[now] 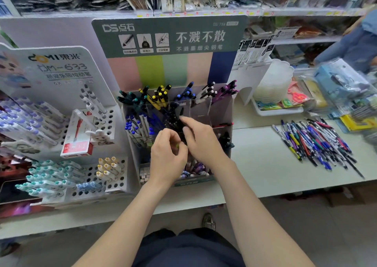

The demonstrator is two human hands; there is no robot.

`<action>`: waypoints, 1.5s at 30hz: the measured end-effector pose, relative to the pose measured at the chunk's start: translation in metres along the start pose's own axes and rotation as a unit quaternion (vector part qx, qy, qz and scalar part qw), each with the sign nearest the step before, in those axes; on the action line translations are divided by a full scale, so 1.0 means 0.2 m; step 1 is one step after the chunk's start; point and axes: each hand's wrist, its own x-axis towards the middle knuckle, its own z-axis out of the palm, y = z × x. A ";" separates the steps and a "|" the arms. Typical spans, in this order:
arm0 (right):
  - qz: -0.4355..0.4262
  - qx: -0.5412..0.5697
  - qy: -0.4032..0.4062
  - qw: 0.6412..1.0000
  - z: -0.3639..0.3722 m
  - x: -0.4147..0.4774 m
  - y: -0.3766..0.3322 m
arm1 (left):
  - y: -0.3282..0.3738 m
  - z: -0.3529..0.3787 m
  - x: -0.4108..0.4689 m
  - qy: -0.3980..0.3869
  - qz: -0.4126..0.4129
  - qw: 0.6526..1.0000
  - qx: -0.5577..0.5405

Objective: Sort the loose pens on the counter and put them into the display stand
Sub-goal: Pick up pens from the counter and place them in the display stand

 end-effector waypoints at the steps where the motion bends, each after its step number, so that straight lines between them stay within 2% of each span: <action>1: 0.011 0.011 -0.002 1.000 -0.02 -0.02 0.00 | 0.00 0.02 -0.01 -0.018 -0.019 1.000 -0.015; 5: 0.078 0.059 0.141 0.985 -0.13 -0.18 0.07 | 0.01 0.11 -0.06 -0.097 -0.021 0.995 -0.021; 7: 0.149 0.069 0.164 0.973 -0.19 -0.29 0.15 | 0.04 0.17 -0.08 -0.146 0.004 0.989 -0.017; 12: 0.330 0.015 0.094 0.939 -0.35 -0.54 0.49 | 0.19 0.37 -0.13 -0.312 0.102 0.944 0.022; 17: 0.415 -0.007 0.006 0.910 -0.53 -0.65 0.84 | 0.35 0.67 -0.14 -0.436 0.146 0.883 0.096; 21: 0.424 -0.068 -0.006 0.903 -0.71 -0.65 1.17 | 0.44 1.03 -0.10 -0.502 0.153 0.834 0.171; 25: 0.418 -0.159 -0.006 0.894 -0.86 -0.65 1.49 | 0.50 1.35 -0.09 -0.536 0.122 0.810 0.203; 29: 0.386 -0.262 -0.018 0.884 -0.97 -0.59 1.80 | 0.51 1.65 -0.10 -0.536 0.054 0.816 0.211; 34: 0.336 -0.336 -0.078 0.876 -0.98 -0.47 2.01 | 0.46 1.86 -0.13 -0.523 -0.017 0.819 0.235; 38: 0.349 -0.349 -0.090 0.865 -0.92 -0.39 2.09 | 0.40 1.93 -0.17 -0.525 -0.051 0.816 0.239; 42: 0.330 -0.321 -0.068 0.885 -0.88 -0.33 2.13 | 0.37 1.96 -0.20 -0.512 -0.068 0.828 0.219; 45: 0.319 -0.314 -0.088 0.890 -0.85 -0.31 2.10 | 0.37 1.99 -0.20 -0.500 -0.087 0.838 0.199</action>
